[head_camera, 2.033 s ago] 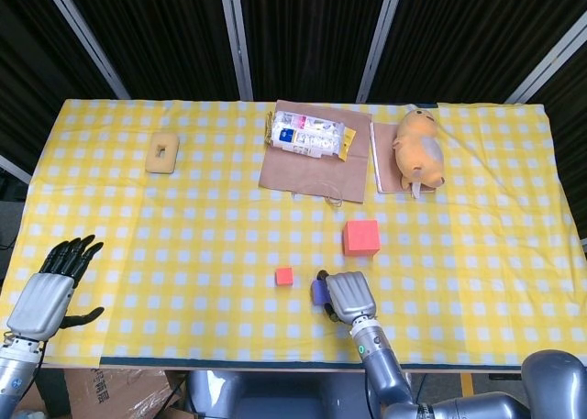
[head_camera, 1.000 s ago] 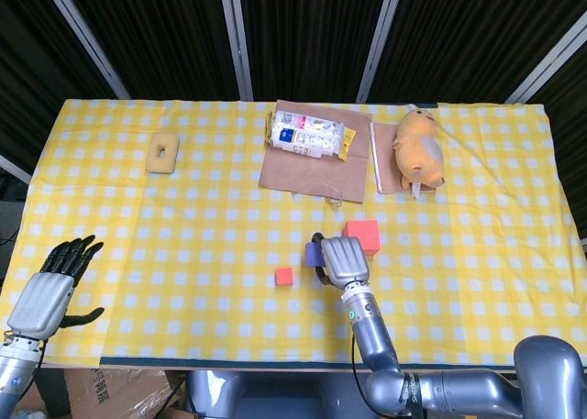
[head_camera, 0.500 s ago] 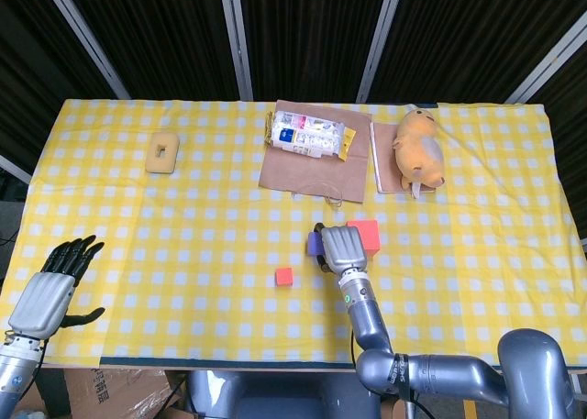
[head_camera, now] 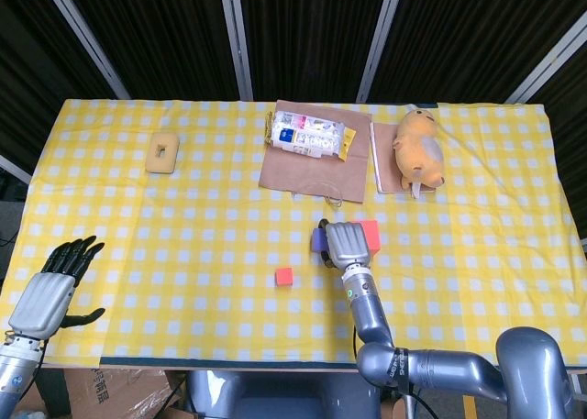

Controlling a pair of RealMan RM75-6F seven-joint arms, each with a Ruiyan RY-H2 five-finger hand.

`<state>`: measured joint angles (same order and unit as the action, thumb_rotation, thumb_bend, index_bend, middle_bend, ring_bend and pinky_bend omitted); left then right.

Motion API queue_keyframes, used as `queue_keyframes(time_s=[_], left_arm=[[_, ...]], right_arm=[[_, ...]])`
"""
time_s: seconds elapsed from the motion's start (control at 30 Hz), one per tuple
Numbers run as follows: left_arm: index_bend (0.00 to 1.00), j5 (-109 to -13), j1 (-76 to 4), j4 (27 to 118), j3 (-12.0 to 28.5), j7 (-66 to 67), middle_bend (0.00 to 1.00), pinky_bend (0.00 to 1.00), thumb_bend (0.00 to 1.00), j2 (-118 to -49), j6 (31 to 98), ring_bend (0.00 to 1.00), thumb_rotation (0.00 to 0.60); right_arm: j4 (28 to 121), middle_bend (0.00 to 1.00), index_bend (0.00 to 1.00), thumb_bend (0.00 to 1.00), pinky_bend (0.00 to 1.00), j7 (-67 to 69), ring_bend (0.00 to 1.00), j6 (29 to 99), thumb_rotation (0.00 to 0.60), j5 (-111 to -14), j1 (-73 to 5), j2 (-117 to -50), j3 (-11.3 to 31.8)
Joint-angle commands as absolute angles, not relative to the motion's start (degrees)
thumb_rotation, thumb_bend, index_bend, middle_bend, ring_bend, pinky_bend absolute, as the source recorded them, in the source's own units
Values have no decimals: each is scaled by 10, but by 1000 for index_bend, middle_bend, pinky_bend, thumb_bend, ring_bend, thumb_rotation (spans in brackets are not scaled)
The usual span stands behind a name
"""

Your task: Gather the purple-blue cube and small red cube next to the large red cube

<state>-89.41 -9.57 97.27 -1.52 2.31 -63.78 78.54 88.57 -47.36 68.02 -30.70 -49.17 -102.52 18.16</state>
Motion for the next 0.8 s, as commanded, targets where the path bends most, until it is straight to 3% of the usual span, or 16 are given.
queue_keyframes(time_s=[0.03, 0.5, 0.8], left_arm=[[0, -894, -96, 973, -15, 23, 0, 0, 23, -638, 785, 0, 600], [0, -890, -96, 975, -16, 25, 0, 0, 24, -637, 782, 0, 600], [0, -891, -96, 976, -16, 23, 0, 0, 23, -636, 782, 0, 600]], right_arm=[[883, 1000, 465, 471, 1000, -472, 1000, 679, 600, -306, -492, -1024, 181], [875, 1000, 455, 470, 1000, -467, 1000, 672, 600, -298, -492, -1018, 172], [901, 1000, 226, 471, 1000, -472, 1000, 683, 600, -302, -494, -1013, 168]])
